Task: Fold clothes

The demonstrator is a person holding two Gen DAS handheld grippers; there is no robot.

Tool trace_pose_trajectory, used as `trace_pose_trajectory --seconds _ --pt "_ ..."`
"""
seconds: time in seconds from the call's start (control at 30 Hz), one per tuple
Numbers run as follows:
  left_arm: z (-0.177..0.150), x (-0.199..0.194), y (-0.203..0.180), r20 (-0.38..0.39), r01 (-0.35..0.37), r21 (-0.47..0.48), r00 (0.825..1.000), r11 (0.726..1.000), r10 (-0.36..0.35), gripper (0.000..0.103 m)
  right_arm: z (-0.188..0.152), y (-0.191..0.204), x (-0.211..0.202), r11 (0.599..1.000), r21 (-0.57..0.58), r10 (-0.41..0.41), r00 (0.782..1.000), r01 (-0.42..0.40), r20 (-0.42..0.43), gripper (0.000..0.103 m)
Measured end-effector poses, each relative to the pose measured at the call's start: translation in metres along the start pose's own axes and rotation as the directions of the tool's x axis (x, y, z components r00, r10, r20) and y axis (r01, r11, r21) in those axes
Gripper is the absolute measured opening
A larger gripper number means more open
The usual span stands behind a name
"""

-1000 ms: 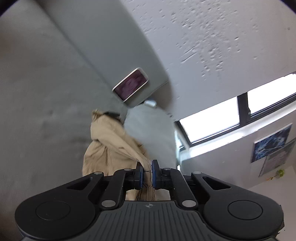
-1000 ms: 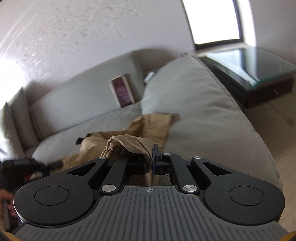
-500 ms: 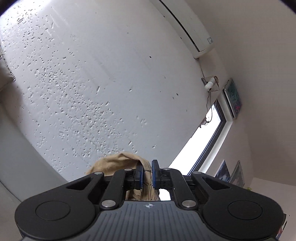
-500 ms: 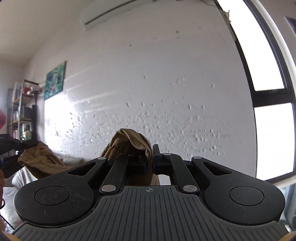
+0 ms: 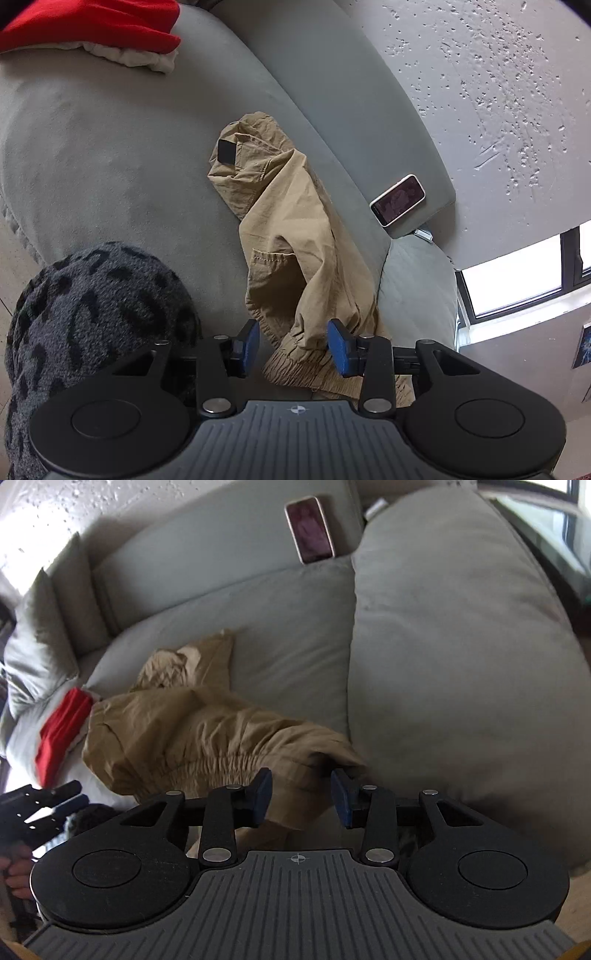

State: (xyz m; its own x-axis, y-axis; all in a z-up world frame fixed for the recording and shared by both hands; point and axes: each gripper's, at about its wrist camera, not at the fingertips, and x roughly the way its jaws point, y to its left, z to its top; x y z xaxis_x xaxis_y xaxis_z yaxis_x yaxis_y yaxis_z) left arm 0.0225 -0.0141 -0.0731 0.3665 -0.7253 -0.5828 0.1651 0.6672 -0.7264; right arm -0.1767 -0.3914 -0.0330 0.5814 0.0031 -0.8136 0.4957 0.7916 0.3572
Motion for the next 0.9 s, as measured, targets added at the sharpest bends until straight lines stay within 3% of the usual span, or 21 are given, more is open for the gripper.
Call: trace_pose_trajectory --seconds 0.13,0.23,0.3,0.4,0.53,0.67,0.73,0.8,0.9 --pt "-0.003 0.003 0.005 -0.005 0.007 -0.010 1.000 1.000 -0.007 0.044 -0.020 -0.019 -0.011 0.998 0.068 0.011 0.999 -0.009 -0.033 0.069" --pt "-0.005 0.006 0.009 -0.008 0.012 -0.018 1.000 1.000 -0.012 0.060 -0.035 -0.026 -0.022 0.995 0.094 0.053 0.995 -0.045 -0.082 0.073" --pt "-0.007 0.009 0.005 -0.009 0.017 0.002 1.000 1.000 -0.017 0.070 -0.037 -0.028 -0.034 0.994 0.094 0.064 0.996 -0.058 -0.066 0.073" --pt "-0.012 0.012 0.000 -0.016 0.031 0.042 0.999 0.999 -0.030 0.074 -0.040 -0.038 -0.046 0.974 0.187 0.126 0.992 -0.127 0.021 0.078" --pt "-0.017 0.021 -0.008 -0.038 0.054 0.100 0.998 0.994 -0.050 0.076 -0.043 -0.062 -0.036 0.878 0.400 0.233 0.964 -0.264 0.126 0.078" --pt "-0.018 0.041 -0.016 -0.055 0.046 0.164 0.998 0.985 -0.038 0.077 -0.041 -0.080 -0.013 0.789 0.535 0.257 0.954 -0.301 0.157 0.078" --pt "-0.018 0.052 -0.020 -0.067 0.044 0.189 0.997 0.981 -0.032 0.077 -0.038 -0.083 -0.003 0.779 0.556 0.245 0.957 -0.289 0.155 0.078" --pt "-0.018 0.063 -0.024 -0.077 0.040 0.215 0.997 0.976 -0.024 0.077 -0.032 -0.081 0.006 0.794 0.544 0.234 0.962 -0.271 0.137 0.076" --pt "-0.020 0.079 -0.030 -0.081 0.028 0.264 0.997 0.964 -0.007 0.077 -0.025 -0.077 0.022 0.827 0.507 0.226 0.969 -0.243 0.095 0.061"
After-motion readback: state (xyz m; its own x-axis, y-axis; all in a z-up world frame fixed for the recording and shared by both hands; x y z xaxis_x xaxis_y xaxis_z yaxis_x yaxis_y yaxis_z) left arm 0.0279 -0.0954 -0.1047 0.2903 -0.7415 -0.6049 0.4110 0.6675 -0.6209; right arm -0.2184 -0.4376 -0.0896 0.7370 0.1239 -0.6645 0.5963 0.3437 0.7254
